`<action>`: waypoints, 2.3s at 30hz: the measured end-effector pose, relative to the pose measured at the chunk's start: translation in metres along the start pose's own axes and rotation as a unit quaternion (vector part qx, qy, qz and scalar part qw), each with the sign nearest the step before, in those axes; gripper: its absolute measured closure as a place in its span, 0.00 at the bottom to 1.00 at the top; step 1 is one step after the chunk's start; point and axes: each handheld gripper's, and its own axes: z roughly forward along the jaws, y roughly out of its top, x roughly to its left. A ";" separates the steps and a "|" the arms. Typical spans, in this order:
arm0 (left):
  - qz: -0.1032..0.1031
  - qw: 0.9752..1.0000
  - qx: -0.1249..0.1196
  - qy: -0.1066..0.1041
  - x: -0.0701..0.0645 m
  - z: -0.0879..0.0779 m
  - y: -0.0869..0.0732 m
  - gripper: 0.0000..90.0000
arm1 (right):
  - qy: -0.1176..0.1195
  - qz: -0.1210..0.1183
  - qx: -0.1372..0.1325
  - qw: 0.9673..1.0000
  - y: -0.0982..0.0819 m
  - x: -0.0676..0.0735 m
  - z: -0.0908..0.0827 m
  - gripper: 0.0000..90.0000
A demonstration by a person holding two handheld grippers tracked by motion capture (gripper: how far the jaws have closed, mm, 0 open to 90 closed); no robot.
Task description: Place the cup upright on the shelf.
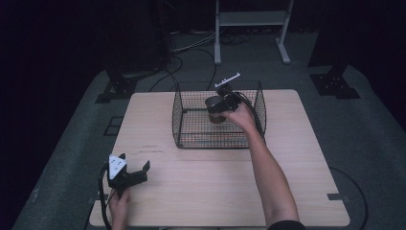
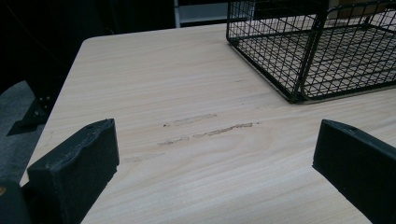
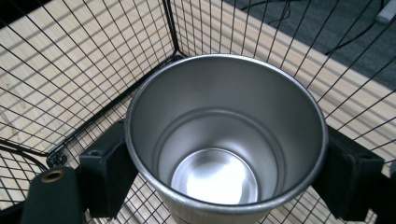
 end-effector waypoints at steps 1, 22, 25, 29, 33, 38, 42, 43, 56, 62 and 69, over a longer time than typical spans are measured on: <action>0.000 1.000 0.000 0.000 0.000 0.000 0.000 0.00 | -0.001 -0.001 0.003 1.000 -0.001 0.000 0.002 0.19; -0.001 1.000 -0.002 -0.001 0.000 0.000 0.000 0.00 | -0.008 -0.018 0.054 0.998 -0.007 0.003 0.025 0.19; -0.001 1.000 -0.002 0.000 0.000 0.000 0.000 0.00 | -0.008 -0.017 0.057 0.998 -0.008 0.002 0.026 0.19; -0.001 1.000 -0.002 -0.001 0.000 0.000 0.000 0.00 | -0.011 -0.016 0.068 0.998 -0.011 0.000 0.028 0.19; -0.001 1.000 -0.003 0.000 0.000 0.000 0.000 0.00 | -0.009 -0.014 0.067 0.998 -0.013 -0.001 0.027 0.19; 0.000 1.000 -0.002 0.000 0.000 0.000 0.000 0.00 | -0.010 -0.017 0.073 0.997 -0.012 0.000 0.025 0.17; 0.001 1.000 -0.002 0.000 0.000 0.000 0.000 0.00 | -0.009 -0.026 0.082 0.996 -0.012 0.002 0.025 0.17; 0.001 1.000 -0.002 -0.001 0.000 0.000 0.000 0.00 | -0.009 -0.026 0.082 0.996 -0.013 0.003 0.025 0.17; 0.002 1.000 -0.002 0.000 0.000 0.000 0.000 0.00 | -0.008 -0.028 0.088 0.996 -0.014 0.001 0.023 0.15; 0.001 1.000 -0.001 0.000 0.000 0.000 0.000 0.00 | -0.009 -0.028 0.091 0.995 -0.015 0.002 0.022 0.14; 0.001 1.000 -0.002 0.000 0.000 0.000 0.000 0.00 | -0.015 -0.030 0.092 0.995 -0.015 0.002 0.021 0.14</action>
